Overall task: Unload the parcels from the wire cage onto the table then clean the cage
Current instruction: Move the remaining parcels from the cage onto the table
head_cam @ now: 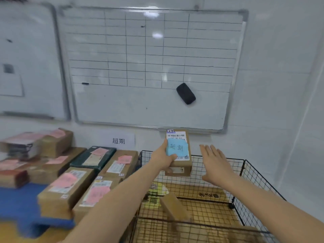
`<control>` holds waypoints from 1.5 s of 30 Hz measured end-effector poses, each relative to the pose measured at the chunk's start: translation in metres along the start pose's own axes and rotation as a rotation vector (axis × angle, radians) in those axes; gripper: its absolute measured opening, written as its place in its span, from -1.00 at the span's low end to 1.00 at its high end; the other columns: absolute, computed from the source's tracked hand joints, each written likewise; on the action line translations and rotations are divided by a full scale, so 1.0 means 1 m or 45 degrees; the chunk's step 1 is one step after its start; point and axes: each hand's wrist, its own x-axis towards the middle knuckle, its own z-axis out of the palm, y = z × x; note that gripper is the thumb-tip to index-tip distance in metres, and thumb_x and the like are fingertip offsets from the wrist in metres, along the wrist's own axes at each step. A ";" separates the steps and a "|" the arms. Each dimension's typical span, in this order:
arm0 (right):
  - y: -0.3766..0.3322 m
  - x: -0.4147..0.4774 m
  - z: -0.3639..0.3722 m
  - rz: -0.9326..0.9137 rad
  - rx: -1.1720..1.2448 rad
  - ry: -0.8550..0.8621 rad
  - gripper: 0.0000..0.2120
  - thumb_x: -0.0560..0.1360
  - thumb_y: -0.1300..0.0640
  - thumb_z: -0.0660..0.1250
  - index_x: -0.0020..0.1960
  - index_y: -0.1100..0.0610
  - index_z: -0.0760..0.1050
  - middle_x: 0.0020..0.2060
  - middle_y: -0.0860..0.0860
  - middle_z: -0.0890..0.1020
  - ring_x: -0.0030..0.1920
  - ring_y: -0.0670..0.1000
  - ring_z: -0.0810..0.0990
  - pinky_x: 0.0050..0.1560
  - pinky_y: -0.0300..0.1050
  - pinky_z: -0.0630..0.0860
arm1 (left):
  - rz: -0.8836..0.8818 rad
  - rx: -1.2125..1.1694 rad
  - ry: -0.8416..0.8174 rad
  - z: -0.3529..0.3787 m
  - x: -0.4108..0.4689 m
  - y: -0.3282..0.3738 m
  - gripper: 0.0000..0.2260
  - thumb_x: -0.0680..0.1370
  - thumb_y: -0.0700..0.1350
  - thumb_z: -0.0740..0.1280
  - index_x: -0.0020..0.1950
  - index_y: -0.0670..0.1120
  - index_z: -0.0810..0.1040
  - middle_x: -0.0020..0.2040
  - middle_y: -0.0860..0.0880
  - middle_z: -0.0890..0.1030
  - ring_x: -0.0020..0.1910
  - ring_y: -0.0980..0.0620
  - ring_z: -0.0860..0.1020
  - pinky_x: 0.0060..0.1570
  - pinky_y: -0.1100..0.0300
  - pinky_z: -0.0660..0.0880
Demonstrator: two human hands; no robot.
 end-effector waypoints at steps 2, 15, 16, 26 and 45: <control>-0.039 0.011 -0.007 -0.022 -0.002 0.005 -0.01 0.44 0.05 0.44 0.56 0.16 -0.21 0.55 0.11 0.01 0.55 0.12 -0.04 0.52 0.01 -0.09 | -0.002 -0.017 0.039 -0.038 -0.002 -0.010 -0.27 0.55 -0.14 0.34 0.55 0.13 -0.04 0.38 -0.04 0.37 0.09 -0.14 0.58 -0.17 -0.07 0.63; -0.277 0.058 -0.014 -0.096 0.226 -0.019 0.00 0.45 -0.03 0.42 0.56 0.20 -0.23 0.54 0.09 0.06 0.54 0.09 0.03 0.52 0.00 -0.05 | -0.023 0.109 0.200 -0.251 -0.011 -0.118 -0.34 0.55 -0.14 0.33 0.55 0.05 0.05 0.34 -0.06 0.44 0.16 -0.06 0.54 -0.11 -0.02 0.63; -0.286 0.058 -0.014 -0.110 0.253 -0.026 0.00 0.45 -0.03 0.42 0.56 0.19 -0.22 0.53 0.09 0.08 0.53 0.08 0.05 0.52 -0.01 -0.03 | -0.018 0.121 0.202 -0.257 -0.012 -0.123 -0.35 0.55 -0.15 0.34 0.55 0.04 0.08 0.34 -0.07 0.45 0.19 -0.08 0.54 -0.04 -0.05 0.61; -0.342 0.092 -0.016 -0.174 0.426 -0.165 0.12 0.34 -0.15 0.50 0.56 0.15 -0.19 0.47 0.08 0.26 0.37 0.12 0.36 0.32 0.03 0.39 | 0.037 0.080 0.305 -0.298 0.012 -0.158 -0.39 0.54 -0.16 0.35 0.52 0.04 0.16 0.27 -0.06 0.53 0.07 -0.09 0.60 -0.15 -0.04 0.63; -0.446 0.238 0.059 -0.086 0.604 -0.264 0.00 0.39 0.07 0.45 0.56 0.02 -0.18 0.28 0.05 0.43 0.12 0.03 0.52 0.02 -0.05 0.57 | -0.188 -0.020 0.068 -0.375 0.140 -0.246 -0.49 0.54 -0.20 0.33 0.45 0.03 0.27 0.26 -0.06 0.49 0.11 -0.12 0.54 -0.31 -0.01 0.64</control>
